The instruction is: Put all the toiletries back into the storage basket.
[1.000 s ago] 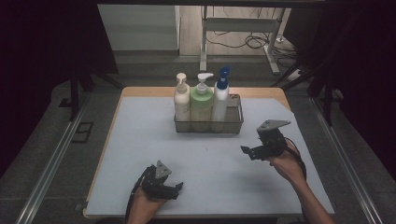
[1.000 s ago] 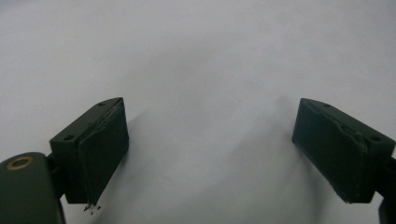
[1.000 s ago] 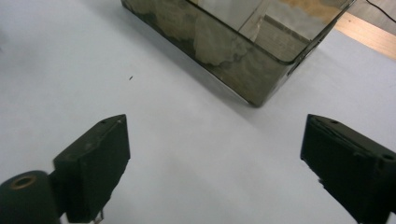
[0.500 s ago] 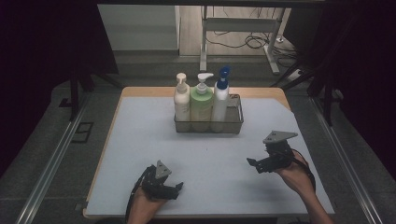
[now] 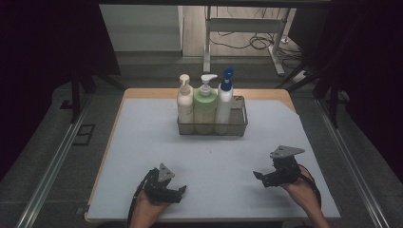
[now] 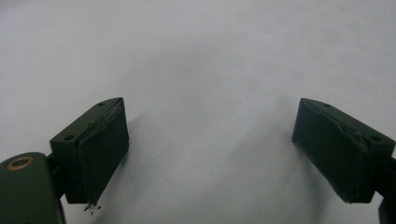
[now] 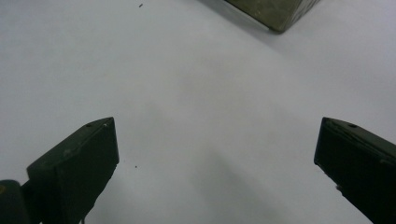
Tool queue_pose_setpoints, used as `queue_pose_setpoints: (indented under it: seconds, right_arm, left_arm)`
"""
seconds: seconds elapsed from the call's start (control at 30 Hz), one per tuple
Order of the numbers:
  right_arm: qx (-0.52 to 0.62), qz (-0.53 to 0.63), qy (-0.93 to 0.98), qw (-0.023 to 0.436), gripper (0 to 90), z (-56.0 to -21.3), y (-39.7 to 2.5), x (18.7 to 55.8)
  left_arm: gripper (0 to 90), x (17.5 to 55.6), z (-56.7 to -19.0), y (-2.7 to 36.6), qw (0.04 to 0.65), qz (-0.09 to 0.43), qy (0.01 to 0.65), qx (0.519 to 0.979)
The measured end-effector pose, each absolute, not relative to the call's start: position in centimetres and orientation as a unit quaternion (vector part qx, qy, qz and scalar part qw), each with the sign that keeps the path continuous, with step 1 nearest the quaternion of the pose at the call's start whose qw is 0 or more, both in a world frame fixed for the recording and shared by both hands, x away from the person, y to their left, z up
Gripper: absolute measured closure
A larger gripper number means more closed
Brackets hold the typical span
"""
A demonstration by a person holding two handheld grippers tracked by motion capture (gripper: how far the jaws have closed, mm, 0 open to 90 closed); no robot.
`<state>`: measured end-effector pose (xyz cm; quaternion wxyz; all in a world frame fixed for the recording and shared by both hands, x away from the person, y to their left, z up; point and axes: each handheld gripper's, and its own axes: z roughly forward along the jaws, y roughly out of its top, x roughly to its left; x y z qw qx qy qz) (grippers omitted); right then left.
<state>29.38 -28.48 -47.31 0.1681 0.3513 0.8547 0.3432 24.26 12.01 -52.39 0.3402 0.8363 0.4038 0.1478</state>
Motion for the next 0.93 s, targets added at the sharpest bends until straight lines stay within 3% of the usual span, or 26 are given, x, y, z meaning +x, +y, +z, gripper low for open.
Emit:
queue_pose_setpoints:
  seconds: [0.57,0.93]
  right_arm:
    - [0.366,0.338,0.855,0.145,0.0,-52.0,-28.7,28.7]
    - [0.369,0.34,0.853,0.146,0.0,-52.2,-28.7,28.6]
  left_arm:
    - [10.7,24.3,-52.4,12.0,0.34,0.148,0.404,0.836]
    - [10.6,24.3,-52.4,12.0,0.34,0.147,0.404,0.836]
